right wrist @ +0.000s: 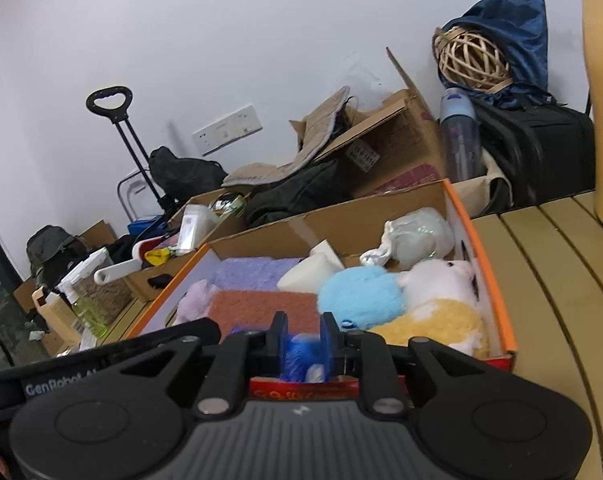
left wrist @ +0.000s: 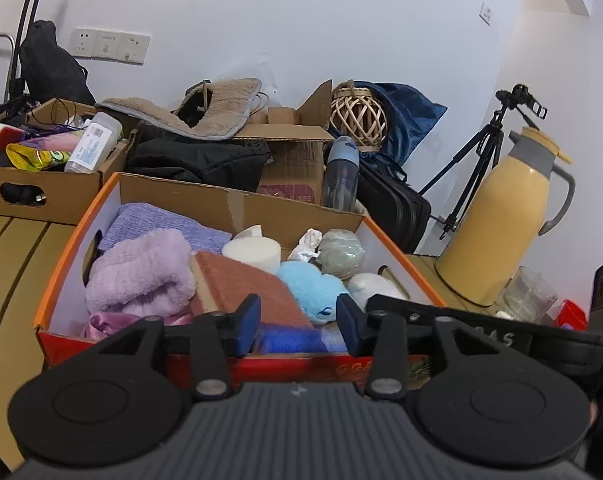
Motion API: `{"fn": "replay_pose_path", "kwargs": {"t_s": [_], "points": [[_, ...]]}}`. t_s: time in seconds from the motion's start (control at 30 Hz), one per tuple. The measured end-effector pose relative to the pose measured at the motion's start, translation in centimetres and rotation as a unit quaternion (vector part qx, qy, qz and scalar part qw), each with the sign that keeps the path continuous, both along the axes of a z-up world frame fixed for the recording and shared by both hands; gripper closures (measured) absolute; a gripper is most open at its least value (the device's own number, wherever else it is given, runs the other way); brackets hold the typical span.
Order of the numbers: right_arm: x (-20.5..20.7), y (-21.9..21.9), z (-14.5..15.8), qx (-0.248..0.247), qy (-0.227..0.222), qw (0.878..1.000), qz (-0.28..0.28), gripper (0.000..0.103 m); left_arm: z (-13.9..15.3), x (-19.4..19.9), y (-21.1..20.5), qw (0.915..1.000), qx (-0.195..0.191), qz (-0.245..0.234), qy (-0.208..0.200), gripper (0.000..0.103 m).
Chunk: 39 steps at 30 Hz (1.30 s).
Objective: Organize soft objects
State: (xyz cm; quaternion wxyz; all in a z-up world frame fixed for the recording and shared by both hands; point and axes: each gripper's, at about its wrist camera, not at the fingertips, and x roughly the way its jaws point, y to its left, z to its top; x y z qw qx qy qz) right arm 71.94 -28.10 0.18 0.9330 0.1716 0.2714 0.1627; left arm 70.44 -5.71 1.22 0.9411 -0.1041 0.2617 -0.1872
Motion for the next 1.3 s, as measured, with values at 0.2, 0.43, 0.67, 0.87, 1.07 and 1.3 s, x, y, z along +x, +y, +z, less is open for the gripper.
{"fn": "replay_pose_path", "kwargs": {"t_s": [0.2,0.43,0.67,0.87,1.07,1.3], "points": [[-1.0,0.3,0.8,-0.029,-0.015,0.999,-0.007,0.085,0.7,-0.7,-0.2,0.9994,0.027,0.017,-0.011,0.056],[-3.6,0.6,2.8,-0.131,-0.054,0.989,-0.041,0.026,1.5,-4.8,0.3,0.9867,0.103,0.083,-0.094,0.002],[-8.0,-0.6,3.2,-0.164,-0.125,0.974,-0.099,0.001,2.2,-8.7,1.0,0.9685,0.148,0.129,-0.154,0.0],[-11.0,-1.1,4.2,-0.169,-0.14,0.969,-0.111,0.001,3.1,-11.6,1.7,0.9671,0.139,0.137,-0.164,0.0],[-14.2,-0.6,5.3,-0.182,-0.146,0.966,-0.11,0.001,4.1,-15.3,2.1,0.9669,0.127,0.139,-0.172,0.0],[-18.8,0.0,5.5,-0.192,-0.14,0.966,-0.1,0.0,4.2,-20.2,2.1,0.9683,0.133,0.131,-0.165,0.0]]}}
